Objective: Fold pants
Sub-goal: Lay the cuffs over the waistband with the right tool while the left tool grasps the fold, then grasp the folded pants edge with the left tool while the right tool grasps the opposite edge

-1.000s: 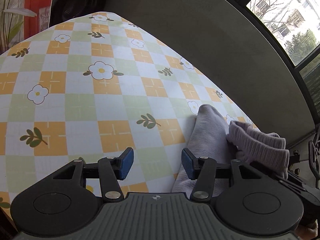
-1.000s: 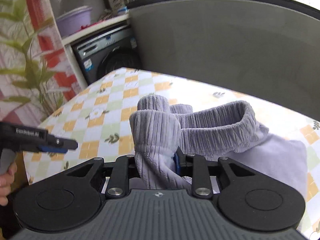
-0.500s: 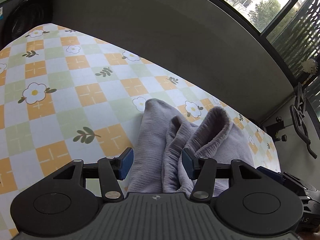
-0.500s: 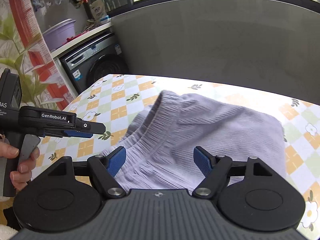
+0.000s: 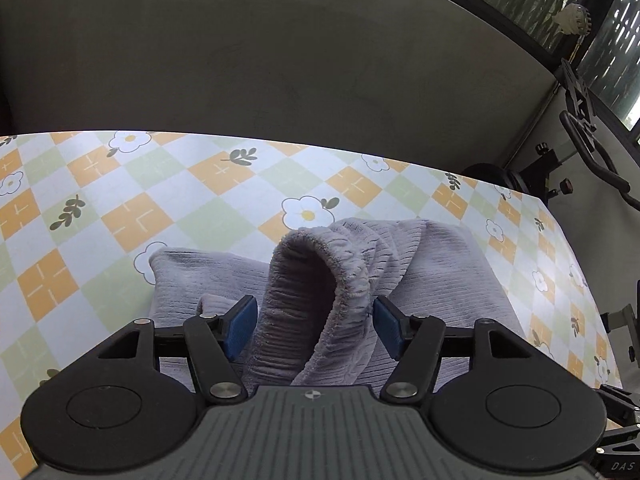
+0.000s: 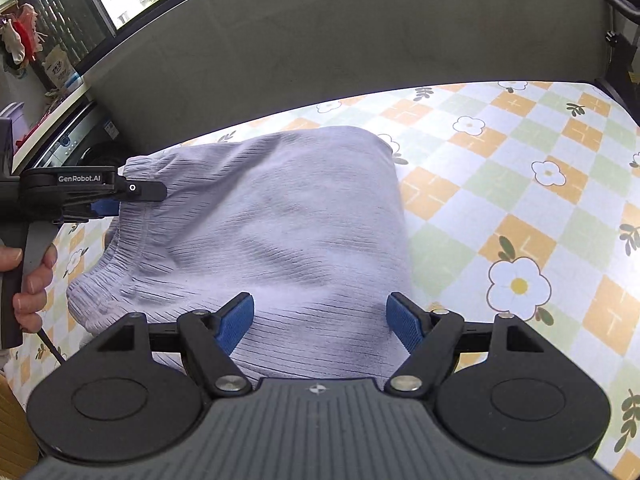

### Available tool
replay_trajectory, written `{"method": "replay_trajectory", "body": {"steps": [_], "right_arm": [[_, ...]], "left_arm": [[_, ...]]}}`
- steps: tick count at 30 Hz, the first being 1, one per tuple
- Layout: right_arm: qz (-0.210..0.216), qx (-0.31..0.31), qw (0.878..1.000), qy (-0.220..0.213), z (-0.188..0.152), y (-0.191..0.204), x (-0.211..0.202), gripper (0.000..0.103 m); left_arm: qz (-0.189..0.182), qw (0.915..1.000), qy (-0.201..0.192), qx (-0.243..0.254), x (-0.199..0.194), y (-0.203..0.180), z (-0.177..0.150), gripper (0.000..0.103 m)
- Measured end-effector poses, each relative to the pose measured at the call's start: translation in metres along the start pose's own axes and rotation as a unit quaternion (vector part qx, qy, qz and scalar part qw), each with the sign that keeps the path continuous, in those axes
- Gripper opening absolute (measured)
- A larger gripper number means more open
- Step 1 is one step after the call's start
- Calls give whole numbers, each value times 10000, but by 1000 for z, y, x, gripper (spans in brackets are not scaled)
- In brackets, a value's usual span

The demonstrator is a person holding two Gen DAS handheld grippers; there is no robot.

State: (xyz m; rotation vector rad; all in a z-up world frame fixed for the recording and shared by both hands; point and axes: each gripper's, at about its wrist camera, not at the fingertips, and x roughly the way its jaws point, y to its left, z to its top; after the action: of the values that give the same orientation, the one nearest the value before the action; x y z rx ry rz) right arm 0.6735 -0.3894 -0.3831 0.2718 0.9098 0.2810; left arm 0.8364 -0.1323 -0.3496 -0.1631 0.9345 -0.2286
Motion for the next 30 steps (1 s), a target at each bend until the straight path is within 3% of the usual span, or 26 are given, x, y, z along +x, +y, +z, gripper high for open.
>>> {"method": "replay_trajectory", "body": {"steps": [3,4,5,7,8,11,13,15,17,18,20,21,22,24,30], "right_arm": [[35,-36,10000,-15,-1,-1,-2,76],[37,-61,10000,-14,-1,-1,-2,76],[46,-82,10000,-11,0,-1,-2,76],[90,-126,9999,-11,1,-1,-3,76],[105,-178,9998,-30,3,0,-5,76],[179,-262,9995,-69,4,0,-8,76],[214,-235,9995,-37,5,-1,-5,76],[225,-195,9995,40,3,-2,2,76],[210,-254,9994,81,2,1,7,76],[168,-315,9993,114,1,3,9,77],[139,-420,9989,122,1,5,7,77],[129,-444,9989,88,1,4,4,76],[110,-465,9988,56,1,2,0,75],[32,-441,9990,5,1,-4,-6,75],[17,-145,9998,96,-9,-28,-27,71]], "left_arm": [[233,9992,142,294,11,-9,-3,60],[282,9988,121,373,10,-11,-4,36],[214,9992,148,312,8,-10,-3,36],[-14,9996,180,-232,-1,1,2,30],[-158,9979,210,-591,-11,8,6,18],[-497,9910,307,-1207,-35,22,13,16],[-429,9920,246,-1162,-47,28,12,16],[-177,9883,338,-1474,-39,47,5,16],[-7,9852,488,-1641,-15,61,-6,19],[25,9854,512,-1626,-5,65,-12,27],[48,9864,434,-1588,0,67,-17,32],[66,9862,398,-1605,-4,65,-17,45],[158,9857,380,-1632,-10,62,-16,70],[438,9867,219,-1548,-35,58,-20,84],[437,9916,317,-1177,-72,37,-54,79]]}}
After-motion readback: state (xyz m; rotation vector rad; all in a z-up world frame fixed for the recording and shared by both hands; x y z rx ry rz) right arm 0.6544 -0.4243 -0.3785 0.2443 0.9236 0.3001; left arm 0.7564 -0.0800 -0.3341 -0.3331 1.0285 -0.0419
